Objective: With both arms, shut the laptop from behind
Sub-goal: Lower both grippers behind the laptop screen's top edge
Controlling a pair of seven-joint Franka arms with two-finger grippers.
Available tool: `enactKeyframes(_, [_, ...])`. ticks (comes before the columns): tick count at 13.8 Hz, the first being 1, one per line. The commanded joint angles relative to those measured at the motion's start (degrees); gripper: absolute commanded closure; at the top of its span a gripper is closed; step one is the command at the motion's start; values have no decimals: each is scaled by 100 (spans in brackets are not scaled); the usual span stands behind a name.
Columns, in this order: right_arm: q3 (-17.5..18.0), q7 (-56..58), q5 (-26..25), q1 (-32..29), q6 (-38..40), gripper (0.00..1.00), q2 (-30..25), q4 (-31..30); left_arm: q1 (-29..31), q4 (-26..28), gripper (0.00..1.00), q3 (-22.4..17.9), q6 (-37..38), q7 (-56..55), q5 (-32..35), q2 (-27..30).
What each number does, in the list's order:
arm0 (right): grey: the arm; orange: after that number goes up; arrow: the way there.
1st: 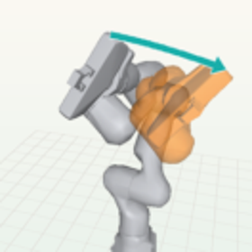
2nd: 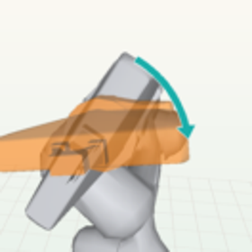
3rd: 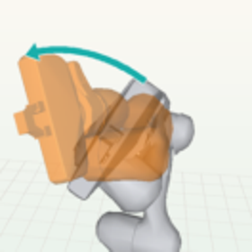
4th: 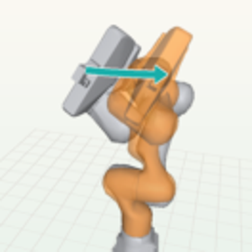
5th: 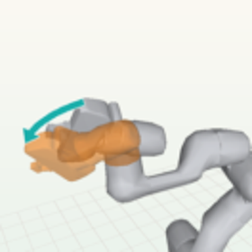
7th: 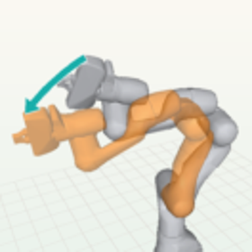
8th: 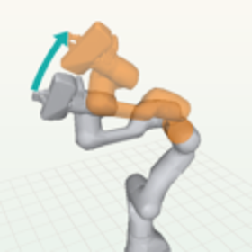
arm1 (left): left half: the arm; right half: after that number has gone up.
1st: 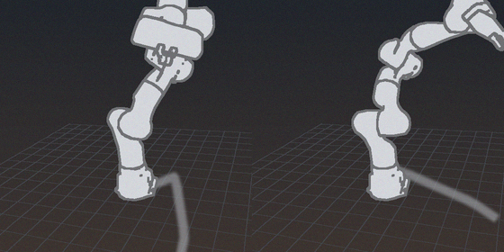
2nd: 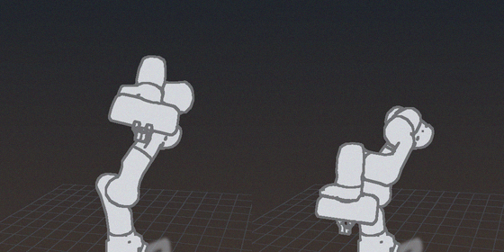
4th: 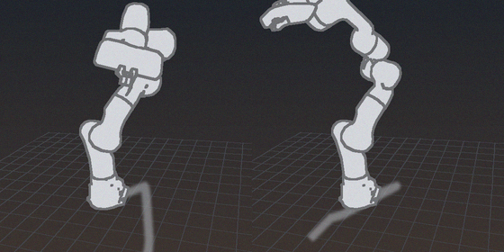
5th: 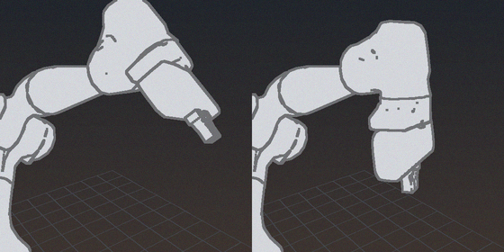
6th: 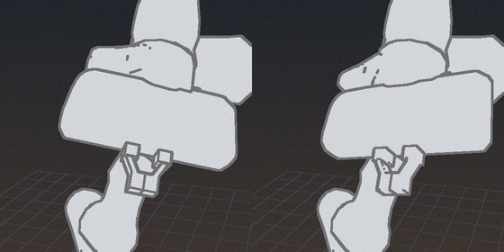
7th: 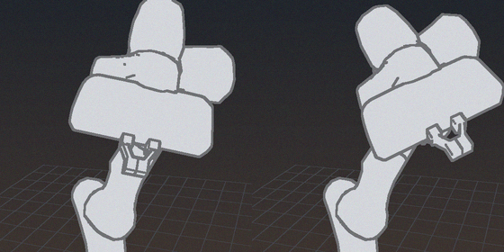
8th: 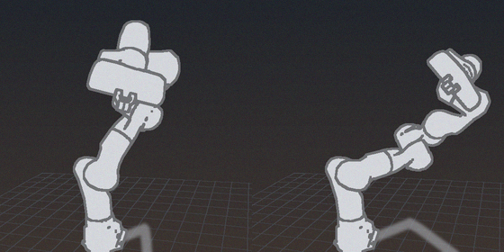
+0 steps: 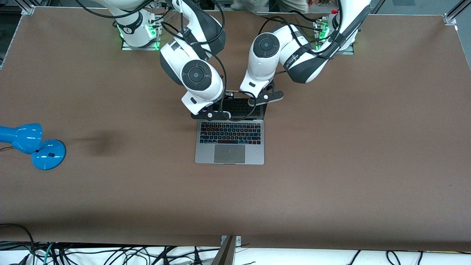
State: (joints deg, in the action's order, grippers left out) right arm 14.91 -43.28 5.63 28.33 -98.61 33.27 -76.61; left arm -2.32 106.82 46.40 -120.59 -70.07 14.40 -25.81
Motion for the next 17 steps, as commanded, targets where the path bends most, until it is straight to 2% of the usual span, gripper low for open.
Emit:
enactKeyframes(1, [-14,-67,-36,15,-307,96,56,-65,-67,-231,100,-69,53,-77,194,-117])
enactKeyframes(7, [-14,-67,8,15,-317,96,83,-38,-23,-337,100,-157,115,20,195,-178])
enactKeyframes(11, [-41,30,262,-11,103,96,-49,41,-67,-443,100,-324,124,90,282,-187])
enactKeyframes(15, [-58,-250,500,6,202,96,-41,76,-76,-872,100,-377,492,108,352,-362])
enactKeyframes(17, [-23,-401,422,111,150,96,3,50,-85,-987,100,-377,554,108,370,-407])
